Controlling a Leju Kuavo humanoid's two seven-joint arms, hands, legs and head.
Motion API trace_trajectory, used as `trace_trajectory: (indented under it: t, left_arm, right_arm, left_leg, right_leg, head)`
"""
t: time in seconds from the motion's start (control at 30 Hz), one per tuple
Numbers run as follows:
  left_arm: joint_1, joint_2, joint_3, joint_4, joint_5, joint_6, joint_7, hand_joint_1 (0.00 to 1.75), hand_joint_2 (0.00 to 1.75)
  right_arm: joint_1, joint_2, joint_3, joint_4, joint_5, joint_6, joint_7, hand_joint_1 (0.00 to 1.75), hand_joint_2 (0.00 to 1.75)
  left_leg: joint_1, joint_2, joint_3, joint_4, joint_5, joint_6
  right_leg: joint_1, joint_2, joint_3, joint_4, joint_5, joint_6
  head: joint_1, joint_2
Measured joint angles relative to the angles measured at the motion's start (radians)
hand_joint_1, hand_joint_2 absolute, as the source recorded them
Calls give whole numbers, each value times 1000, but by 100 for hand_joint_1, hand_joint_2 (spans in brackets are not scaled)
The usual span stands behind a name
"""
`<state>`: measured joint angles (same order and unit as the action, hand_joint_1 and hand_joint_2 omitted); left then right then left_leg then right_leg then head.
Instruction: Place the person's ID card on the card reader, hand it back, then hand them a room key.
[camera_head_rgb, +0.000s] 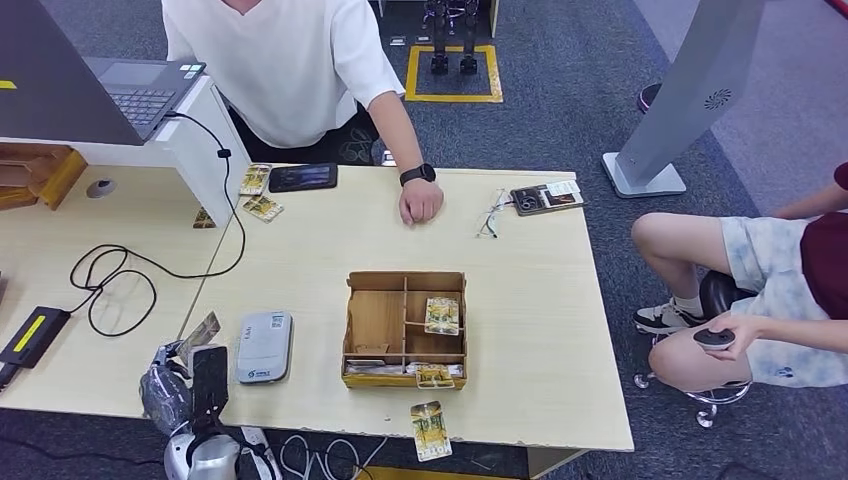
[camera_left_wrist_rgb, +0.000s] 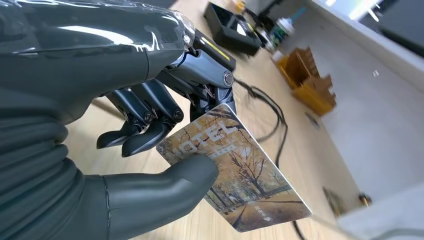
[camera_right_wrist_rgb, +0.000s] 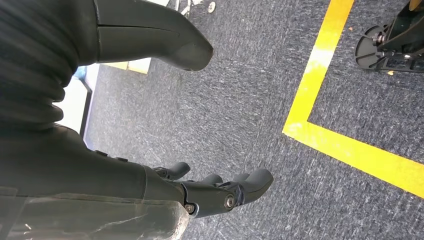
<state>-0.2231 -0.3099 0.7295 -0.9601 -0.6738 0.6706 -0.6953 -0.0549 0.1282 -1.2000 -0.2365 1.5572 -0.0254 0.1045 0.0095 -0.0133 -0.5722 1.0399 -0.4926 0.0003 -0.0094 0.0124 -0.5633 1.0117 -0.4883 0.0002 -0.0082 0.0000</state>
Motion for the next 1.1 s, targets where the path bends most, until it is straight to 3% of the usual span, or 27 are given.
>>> trace_trajectory:
  t: [0.37, 0.6, 0.8, 0.93, 1.1]
  left_arm:
    - [30, 0, 11, -197, 139, 0, -7, 175, 175]
    - [61, 5, -83, -355, 168, 0, -8, 175, 175]
    - [84, 15, -229, -482, 96, 0, -9, 175, 175]
    - [95, 19, -280, -531, 51, 0, -9, 175, 175]
    - [106, 23, -355, -589, -207, 0, 9, 175, 175]
  right_arm:
    - [-4, 0, 5, 0, 0, 0, 0, 0, 175]
    - [-5, 0, 6, 0, 0, 0, 0, 0, 175]
    - [-7, 0, 6, 0, -1, 1, -1, 0, 175]
    - [-7, 0, 6, 0, -1, 2, -2, 0, 175]
    - [-8, 0, 8, 0, 1, 10, -7, 0, 175]
  left_leg:
    - [0, -1, -1, 0, 0, 0]
    - [0, -1, -1, 0, 0, 0]
    - [0, -2, -2, 0, 0, 0]
    - [0, -2, -2, 0, 0, 0]
    - [0, -2, -2, 0, 0, 0]
  right_leg:
    - [0, -1, 0, 0, 0, 0]
    - [0, -1, 0, 0, 0, 0]
    - [0, -2, 0, 0, 0, 0]
    - [0, -2, -1, 0, 0, 0]
    - [0, -2, -1, 0, 0, 0]
  head:
    - [0, 0]
    - [0, 0]
    - [0, 0]
    - [0, 0]
    - [0, 0]
